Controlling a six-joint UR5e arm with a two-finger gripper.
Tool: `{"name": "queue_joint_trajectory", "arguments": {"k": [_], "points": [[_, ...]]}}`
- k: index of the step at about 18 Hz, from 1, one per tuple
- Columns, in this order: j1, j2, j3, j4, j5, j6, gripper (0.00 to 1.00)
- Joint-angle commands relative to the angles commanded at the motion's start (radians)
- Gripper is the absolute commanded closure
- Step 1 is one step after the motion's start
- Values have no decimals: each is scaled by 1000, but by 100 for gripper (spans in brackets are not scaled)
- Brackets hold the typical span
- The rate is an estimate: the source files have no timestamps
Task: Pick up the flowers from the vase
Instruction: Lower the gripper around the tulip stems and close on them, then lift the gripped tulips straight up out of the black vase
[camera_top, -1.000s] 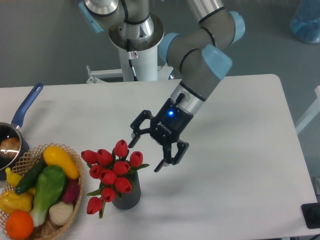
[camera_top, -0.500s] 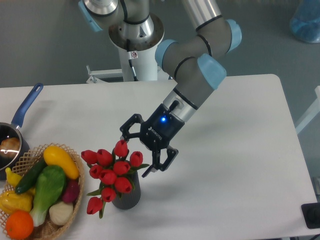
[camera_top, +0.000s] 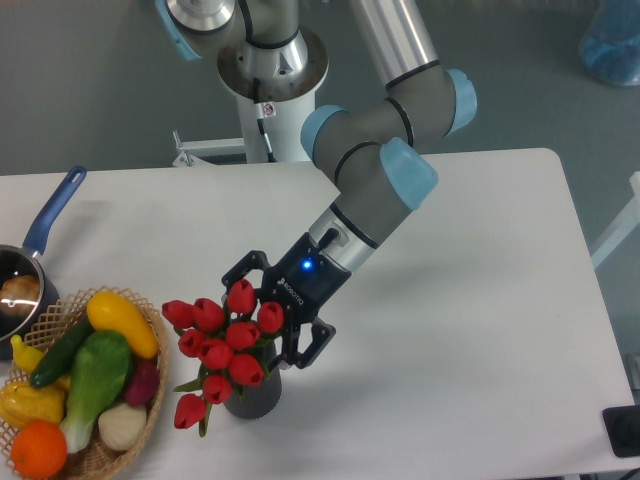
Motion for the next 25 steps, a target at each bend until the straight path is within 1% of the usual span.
{"name": "queue_joint_trajectory", "arguments": {"k": [1, 10, 13, 15, 18, 21, 23, 25], "points": [[0, -2, 0, 0, 0, 3, 100], [18, 18, -2, 0, -61, -6, 100], [31, 38, -2, -2, -78, -30, 100], [35, 63, -2, -2, -94, -55, 100], [66, 116, 2, -2, -113, -95, 100], [98, 161, 6, -3, -181, -156, 100], [110, 182, 6, -3, -222, -182, 100], [115, 192, 8, -2, -247, -195, 100]]}}
